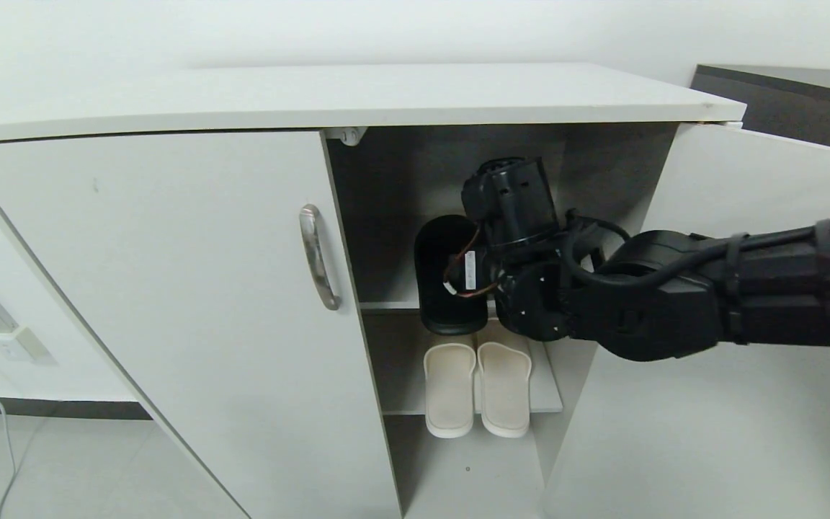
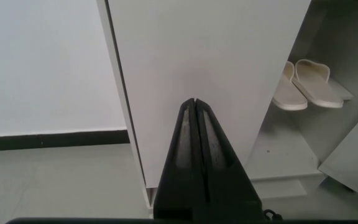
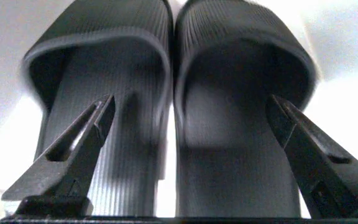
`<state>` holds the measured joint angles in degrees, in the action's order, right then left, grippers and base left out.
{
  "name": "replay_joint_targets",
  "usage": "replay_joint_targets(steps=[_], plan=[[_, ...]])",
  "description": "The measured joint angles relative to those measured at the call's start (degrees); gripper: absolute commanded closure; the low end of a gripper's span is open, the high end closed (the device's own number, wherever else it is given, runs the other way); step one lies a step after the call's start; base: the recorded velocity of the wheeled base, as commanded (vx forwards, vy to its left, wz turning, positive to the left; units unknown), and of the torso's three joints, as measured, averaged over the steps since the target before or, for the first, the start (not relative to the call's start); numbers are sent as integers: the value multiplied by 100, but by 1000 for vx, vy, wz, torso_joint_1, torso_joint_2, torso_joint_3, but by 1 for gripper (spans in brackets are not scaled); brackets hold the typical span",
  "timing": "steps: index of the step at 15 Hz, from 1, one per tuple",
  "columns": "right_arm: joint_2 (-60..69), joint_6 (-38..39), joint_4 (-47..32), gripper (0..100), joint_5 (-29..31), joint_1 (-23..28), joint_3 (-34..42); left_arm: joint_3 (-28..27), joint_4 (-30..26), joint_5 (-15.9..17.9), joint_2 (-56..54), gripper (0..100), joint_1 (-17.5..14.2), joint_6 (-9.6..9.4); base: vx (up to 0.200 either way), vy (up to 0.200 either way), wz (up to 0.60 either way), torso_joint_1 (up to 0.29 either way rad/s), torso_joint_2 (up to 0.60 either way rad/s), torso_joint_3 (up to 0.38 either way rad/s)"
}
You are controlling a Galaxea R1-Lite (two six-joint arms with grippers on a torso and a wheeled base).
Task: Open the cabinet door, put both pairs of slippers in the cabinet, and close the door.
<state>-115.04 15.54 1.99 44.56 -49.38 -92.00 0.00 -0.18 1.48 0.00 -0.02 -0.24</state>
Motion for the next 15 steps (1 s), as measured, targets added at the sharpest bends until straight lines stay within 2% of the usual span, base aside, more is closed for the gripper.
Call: replay_joint_targets(steps=[5, 8, 9, 12, 15], plan=[[1003, 41, 538, 0, -46, -354, 1423, 0, 0, 0, 0, 100, 2, -2, 0, 0, 0, 0, 0, 0], [1406, 60, 772, 0, -156, -508, 2000, 0, 0, 2, 0, 100, 0, -2, 0, 0, 0, 0, 0, 0], [1526, 49, 928, 100, -213, -566, 2208, 0, 0, 0, 0, 100, 0, -2, 0, 0, 0, 0, 0, 0], [1879, -2, 1317, 100, -277, -783, 2731, 0, 0, 2, 0, 100, 0, -2, 0, 0, 0, 0, 0, 0], [2131, -6, 1351, 100, -317, -963, 2927, 0, 0, 0, 0, 100, 0, -9, 0, 0, 0, 0, 0, 0]])
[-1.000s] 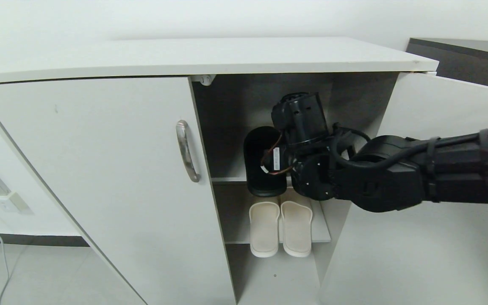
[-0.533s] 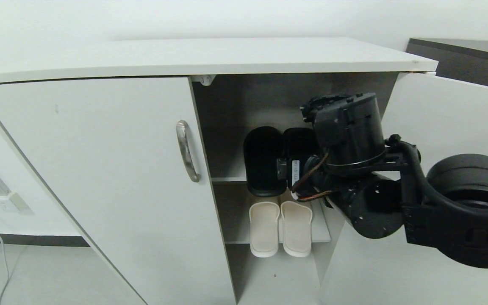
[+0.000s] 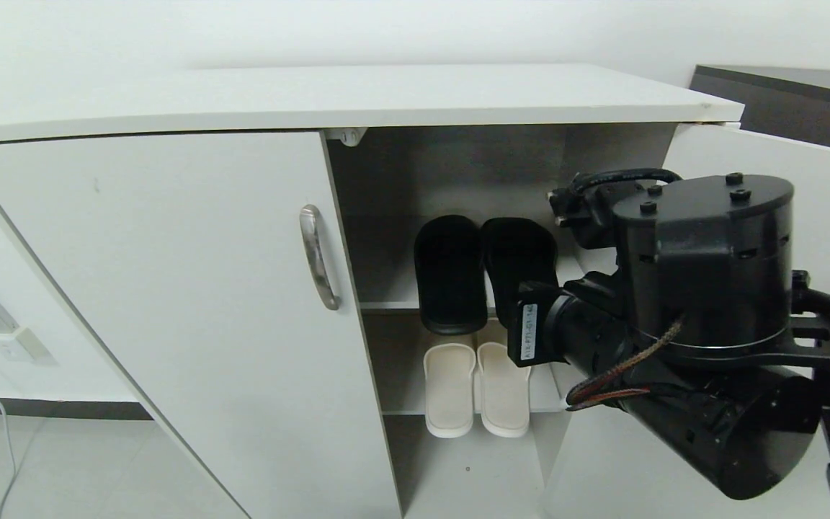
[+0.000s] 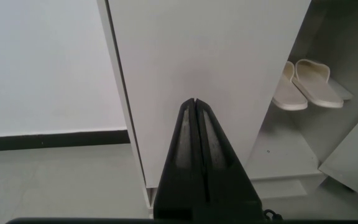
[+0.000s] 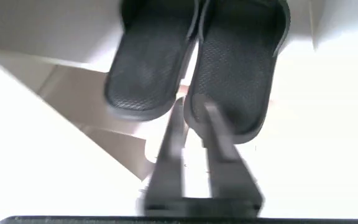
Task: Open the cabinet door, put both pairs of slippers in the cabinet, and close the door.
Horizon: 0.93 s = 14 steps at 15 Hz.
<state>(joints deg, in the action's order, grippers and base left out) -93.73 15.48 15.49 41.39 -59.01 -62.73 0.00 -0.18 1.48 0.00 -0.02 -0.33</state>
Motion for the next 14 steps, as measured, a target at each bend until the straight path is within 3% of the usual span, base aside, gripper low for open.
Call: replay_joint_targets(steps=[5, 14], plan=[[40, 6, 5, 100, -33, -27, 55, 0, 0, 2, 0, 100, 2, 0, 0, 0, 0, 0, 0, 0], [-89, 55, 23, 100, -37, -27, 119, 0, 5, 2, 0, 100, 0, -2, -200, 0, 0, 1, 1, 3]])
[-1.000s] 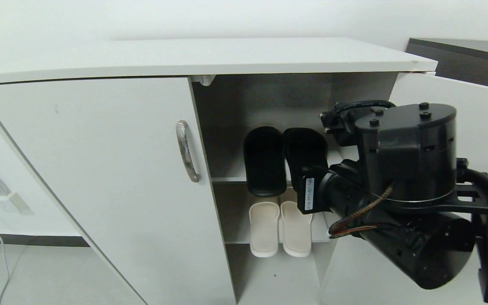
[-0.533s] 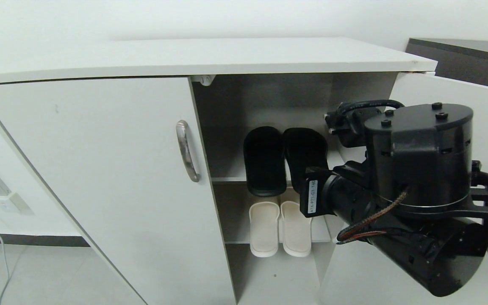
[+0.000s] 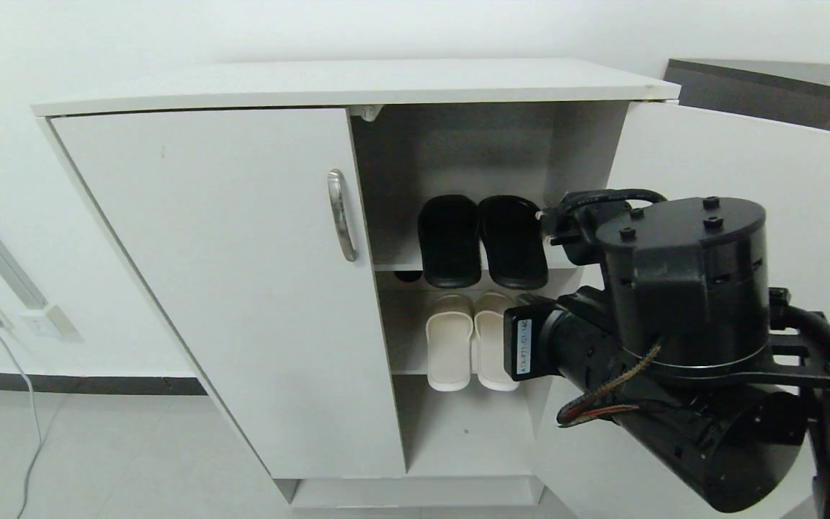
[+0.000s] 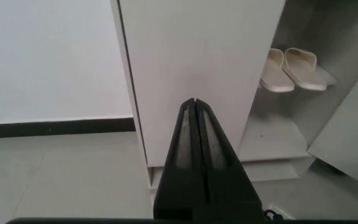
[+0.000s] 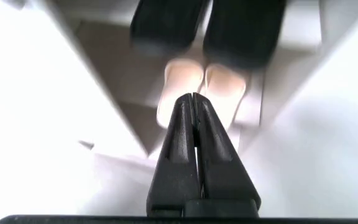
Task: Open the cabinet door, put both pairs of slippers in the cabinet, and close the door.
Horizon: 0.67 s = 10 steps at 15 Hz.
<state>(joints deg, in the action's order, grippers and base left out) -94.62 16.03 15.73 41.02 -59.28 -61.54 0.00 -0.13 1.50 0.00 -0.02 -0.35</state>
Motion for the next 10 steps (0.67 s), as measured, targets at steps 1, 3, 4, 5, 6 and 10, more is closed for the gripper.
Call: replay_joint_targets(steps=[1, 3, 4, 5, 6, 10], plan=[[-11, 4, 0, 100, 2, -2, 11, 0, -5, -2, 0, 100, 2, 0, -200, 0, 0, 2, 2, 2], [-30, 6, 0, 100, -11, -4, 32, 0, 2, 0, 0, 100, 0, 0, -200, 0, 0, 0, 5, 5], [-37, 6, 0, 100, -35, 0, 51, 0, -5, 0, 0, 100, 0, 2, -200, 0, 0, 2, 2, -2], [-46, 9, 6, 100, -84, 0, 71, 0, -2, 0, 0, 100, 2, 0, -200, 0, 0, 2, 2, 7], [-57, 13, 55, 100, -134, -2, 112, 0, -7, -2, 0, 100, 0, 2, -200, 0, 0, 2, 2, 2], [-121, -11, 290, 100, -137, -6, 252, 0, -2, -2, 0, 100, 2, -7, -50, 0, 0, 1, 1, 1]])
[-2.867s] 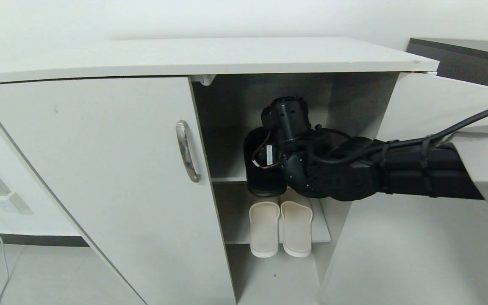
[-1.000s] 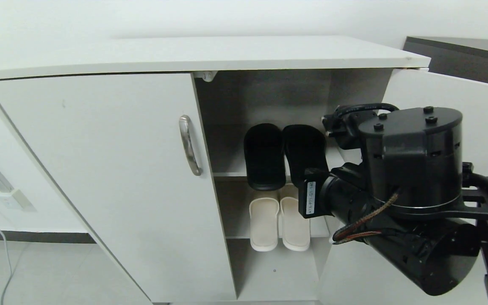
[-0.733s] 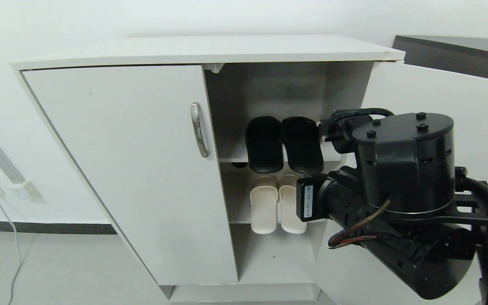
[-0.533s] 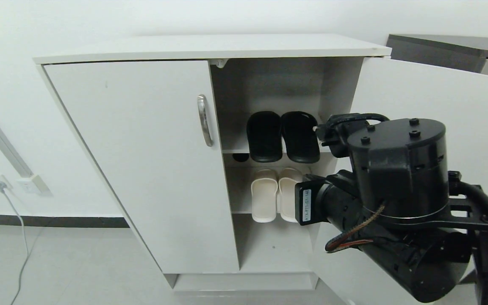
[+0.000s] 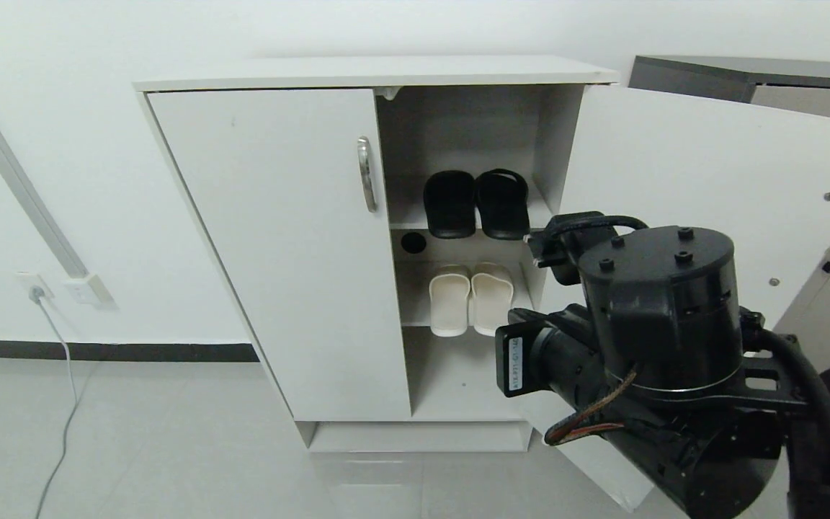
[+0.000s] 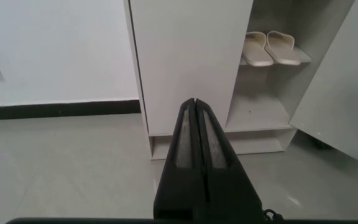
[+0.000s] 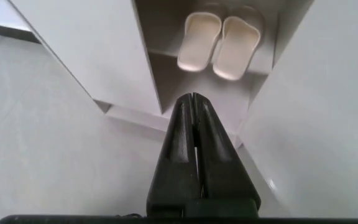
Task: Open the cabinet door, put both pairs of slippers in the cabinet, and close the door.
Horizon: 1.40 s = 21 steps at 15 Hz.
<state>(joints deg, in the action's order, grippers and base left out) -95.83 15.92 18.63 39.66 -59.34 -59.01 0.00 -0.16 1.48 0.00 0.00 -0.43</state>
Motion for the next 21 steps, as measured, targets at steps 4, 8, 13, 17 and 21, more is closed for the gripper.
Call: replay_joint_targets(steps=[4, 8, 13, 17, 21], plan=[[-43, -13, 52, 100, 0, 4, 65, 0, 0, 2, 0, 100, -2, 0, 0, 0, 0, 0, 0, 0], [-52, -20, 52, 100, -123, 72, 124, 0, -2, 2, 0, 100, -2, 0, 0, 0, 0, 0, 0, 0], [-54, -98, 52, 100, -288, 251, 310, 0, -2, 2, 0, 100, 0, 7, 0, 0, 0, 0, 0, 0], [-61, -123, 45, 100, -321, 276, 375, 0, -2, 2, 2, 100, 0, 7, 0, 0, 0, 0, 0, 0], [-96, -126, 34, 100, -336, 297, 393, 0, -2, 2, 5, 100, -2, 7, 0, 0, 0, -1, -43, -52]])
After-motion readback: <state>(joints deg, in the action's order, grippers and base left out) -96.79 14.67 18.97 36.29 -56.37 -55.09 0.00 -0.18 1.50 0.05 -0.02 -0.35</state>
